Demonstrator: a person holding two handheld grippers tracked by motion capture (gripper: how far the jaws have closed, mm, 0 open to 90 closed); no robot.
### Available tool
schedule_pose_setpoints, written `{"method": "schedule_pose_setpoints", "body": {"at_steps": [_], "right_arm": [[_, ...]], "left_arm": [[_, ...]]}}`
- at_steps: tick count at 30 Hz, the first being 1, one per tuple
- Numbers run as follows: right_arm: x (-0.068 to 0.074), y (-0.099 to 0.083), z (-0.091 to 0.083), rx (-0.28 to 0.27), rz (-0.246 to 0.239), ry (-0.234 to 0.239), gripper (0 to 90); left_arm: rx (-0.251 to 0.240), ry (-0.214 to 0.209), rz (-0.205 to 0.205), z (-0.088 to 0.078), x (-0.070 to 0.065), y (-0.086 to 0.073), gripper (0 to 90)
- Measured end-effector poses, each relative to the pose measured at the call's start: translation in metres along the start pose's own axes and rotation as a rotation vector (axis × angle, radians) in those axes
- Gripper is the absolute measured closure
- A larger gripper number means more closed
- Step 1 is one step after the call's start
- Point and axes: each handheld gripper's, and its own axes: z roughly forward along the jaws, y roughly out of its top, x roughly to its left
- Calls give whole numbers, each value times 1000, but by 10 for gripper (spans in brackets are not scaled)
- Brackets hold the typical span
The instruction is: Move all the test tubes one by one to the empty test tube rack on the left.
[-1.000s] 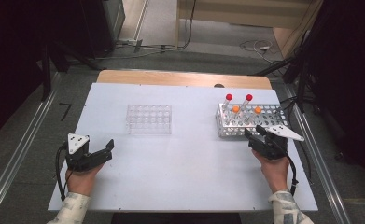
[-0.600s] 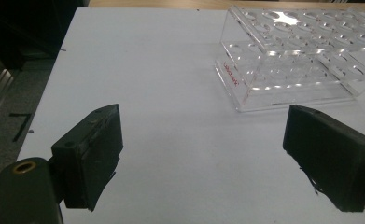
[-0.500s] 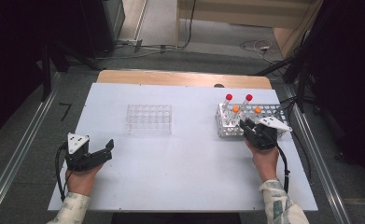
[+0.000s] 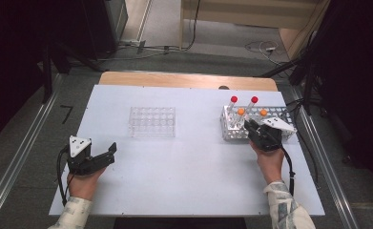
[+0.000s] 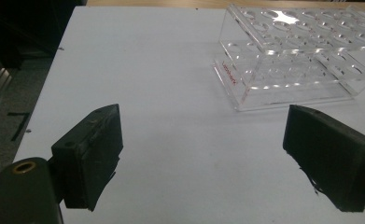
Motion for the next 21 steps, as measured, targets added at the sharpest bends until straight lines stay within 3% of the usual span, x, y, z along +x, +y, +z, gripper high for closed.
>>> {"method": "schedule_pose_setpoints", "body": {"at_steps": [11,13,21], "right_arm": [[3,24,-28,-65,-14,-2,738],[3,27,-32,-67,0,18,738],[14,32,-41,-61,-27,53,738]], "left_arm": [[-1,-8,2,1,-2,2,125],[-1,-19,3,1,-3,3,125],[-15,-43,-3,1,-8,13,124]]}}
